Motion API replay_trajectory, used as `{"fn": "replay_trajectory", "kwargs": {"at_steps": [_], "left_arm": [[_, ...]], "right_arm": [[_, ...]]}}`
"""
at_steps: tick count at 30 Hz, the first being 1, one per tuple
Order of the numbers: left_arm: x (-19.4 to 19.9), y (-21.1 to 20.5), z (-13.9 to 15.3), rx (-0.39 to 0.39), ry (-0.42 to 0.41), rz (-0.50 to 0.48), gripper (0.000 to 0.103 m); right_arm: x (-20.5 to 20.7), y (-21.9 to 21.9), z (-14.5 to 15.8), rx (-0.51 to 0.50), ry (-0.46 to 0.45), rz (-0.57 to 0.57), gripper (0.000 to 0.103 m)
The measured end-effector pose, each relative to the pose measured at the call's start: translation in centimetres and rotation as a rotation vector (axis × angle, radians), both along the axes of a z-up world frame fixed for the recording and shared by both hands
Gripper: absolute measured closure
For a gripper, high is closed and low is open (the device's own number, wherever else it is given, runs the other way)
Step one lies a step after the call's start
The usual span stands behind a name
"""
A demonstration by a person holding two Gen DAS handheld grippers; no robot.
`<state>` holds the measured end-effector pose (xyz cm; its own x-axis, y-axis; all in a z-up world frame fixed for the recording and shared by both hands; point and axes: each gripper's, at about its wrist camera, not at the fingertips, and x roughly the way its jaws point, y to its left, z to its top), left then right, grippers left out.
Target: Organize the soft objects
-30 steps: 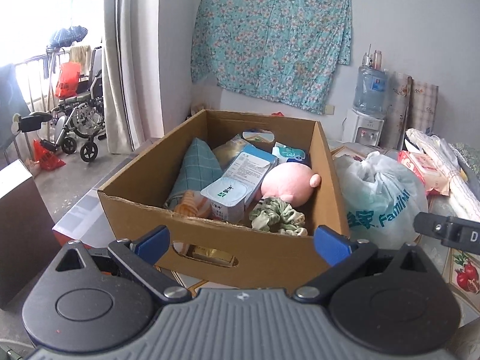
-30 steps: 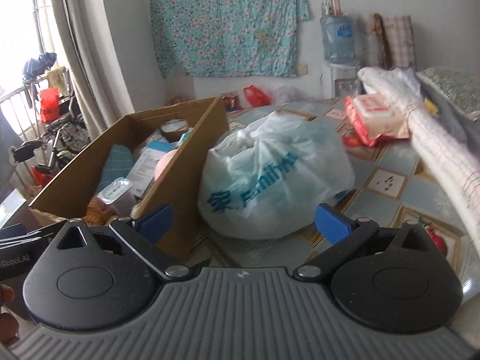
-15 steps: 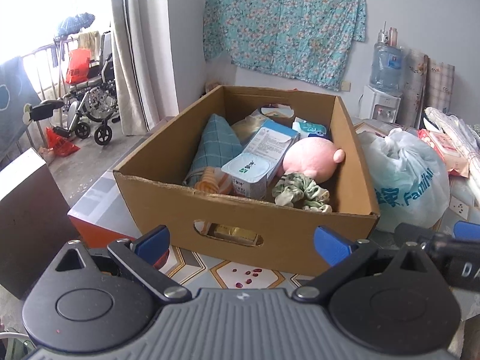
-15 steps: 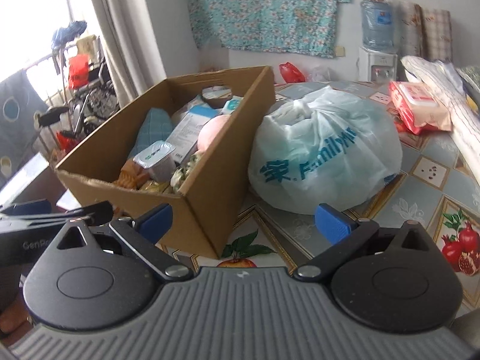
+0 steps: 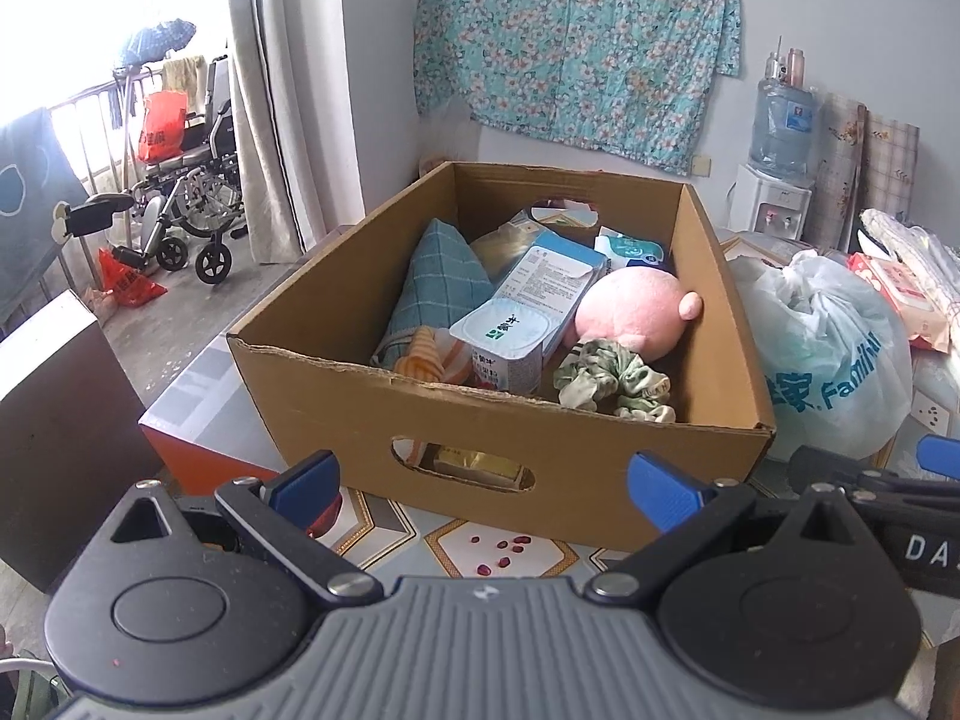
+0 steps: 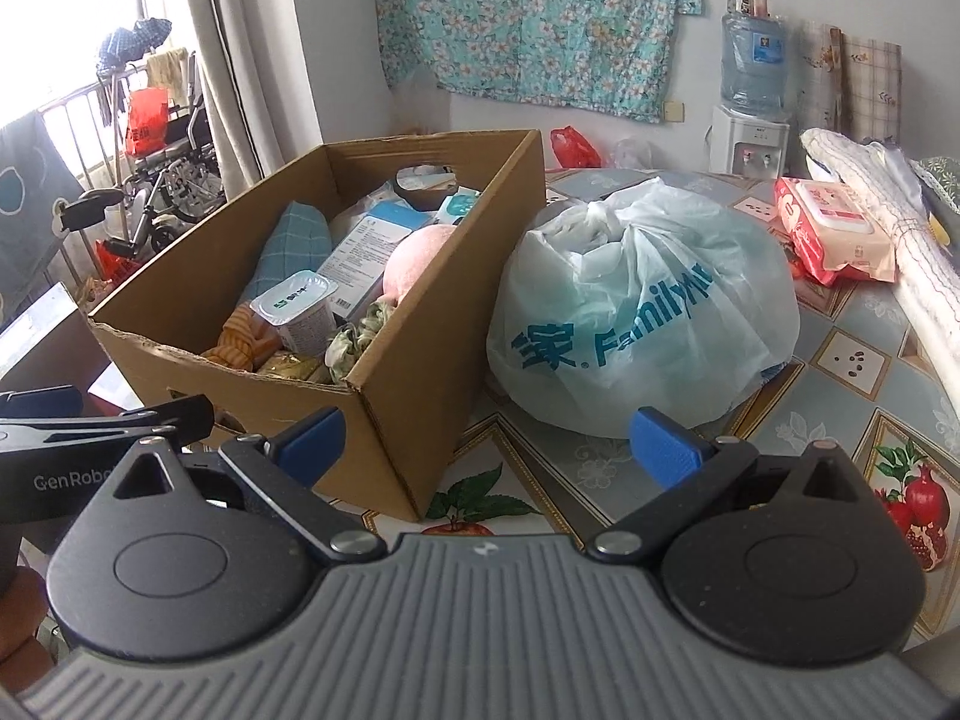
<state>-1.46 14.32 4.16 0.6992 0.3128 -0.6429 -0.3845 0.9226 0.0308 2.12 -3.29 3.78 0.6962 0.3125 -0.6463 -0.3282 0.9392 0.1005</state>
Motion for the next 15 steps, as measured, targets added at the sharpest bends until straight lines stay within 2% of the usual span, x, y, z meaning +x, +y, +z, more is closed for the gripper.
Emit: {"fn": "replay_trajectory", "kwargs": {"at_steps": [15], "left_arm": [[0.51, -0.25, -0.1, 0.018, 0.017, 0.016, 0.0]], "right_arm": [[0.61, 0.13, -0.26, -0.003, 0.02, 0.001, 0.001]]}}
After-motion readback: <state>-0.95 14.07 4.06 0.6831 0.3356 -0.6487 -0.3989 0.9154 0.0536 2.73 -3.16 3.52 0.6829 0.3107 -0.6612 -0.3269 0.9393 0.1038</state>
